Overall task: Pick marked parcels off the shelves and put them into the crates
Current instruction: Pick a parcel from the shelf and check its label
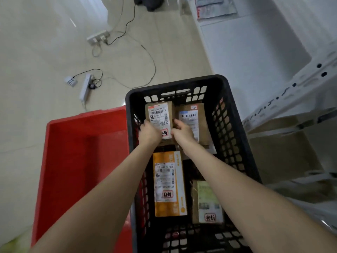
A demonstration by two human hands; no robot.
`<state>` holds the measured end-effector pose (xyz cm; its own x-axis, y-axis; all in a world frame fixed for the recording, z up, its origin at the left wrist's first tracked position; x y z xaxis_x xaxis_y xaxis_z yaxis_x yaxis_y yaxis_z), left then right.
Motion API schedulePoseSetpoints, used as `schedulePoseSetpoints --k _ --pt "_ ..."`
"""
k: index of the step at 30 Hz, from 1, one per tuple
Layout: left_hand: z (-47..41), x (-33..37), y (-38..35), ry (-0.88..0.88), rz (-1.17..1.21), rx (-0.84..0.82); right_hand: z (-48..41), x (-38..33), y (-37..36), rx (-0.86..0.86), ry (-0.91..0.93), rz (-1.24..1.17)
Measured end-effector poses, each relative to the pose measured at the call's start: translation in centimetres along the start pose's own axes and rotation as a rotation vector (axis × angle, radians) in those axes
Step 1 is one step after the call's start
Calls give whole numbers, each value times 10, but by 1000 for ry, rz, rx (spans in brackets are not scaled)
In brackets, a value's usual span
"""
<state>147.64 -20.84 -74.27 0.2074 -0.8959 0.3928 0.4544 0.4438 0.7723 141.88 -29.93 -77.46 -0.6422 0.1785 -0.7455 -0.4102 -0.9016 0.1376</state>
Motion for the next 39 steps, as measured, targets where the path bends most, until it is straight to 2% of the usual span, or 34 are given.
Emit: schedulePoseSetpoints --k 4,7,12,14,18,24,29,34,39 --pt "-3 -1 -6 -79 -45 53 -8 -1 -9 21 33 15" --pt "-1 -6 -13 -47 -35 32 -9 10 -8 49 11 41" --pt "23 0 -31 -131 -38 17 -1 26 11 202 18 44" --pt "31 3 -30 -164 -41 77 2 26 13 223 29 30" --pt "24 -9 -13 -147 -70 217 6 16 -3 149 118 112" --pt "2 -23 -23 -195 14 -43 -3 22 -3 52 63 209" --pt "14 -25 -22 -270 -2 -113 10 26 17 74 92 310" --pt "40 -26 1 -324 -227 -156 45 16 39 177 83 434" --pt "76 -14 23 -500 -420 -174 102 6 56 285 91 503"
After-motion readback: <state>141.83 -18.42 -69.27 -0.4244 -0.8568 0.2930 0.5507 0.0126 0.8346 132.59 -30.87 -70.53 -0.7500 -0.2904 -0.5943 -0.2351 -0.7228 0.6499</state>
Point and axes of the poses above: each hand's wrist, its own z-axis away from the middle knuckle, its own y-axis out of the back of the hand, x = y × z, the point moved 1 cm from there along -z, towards the middle knuckle, and after that the axes turned 1 degree about x, right-handed, at the moved point
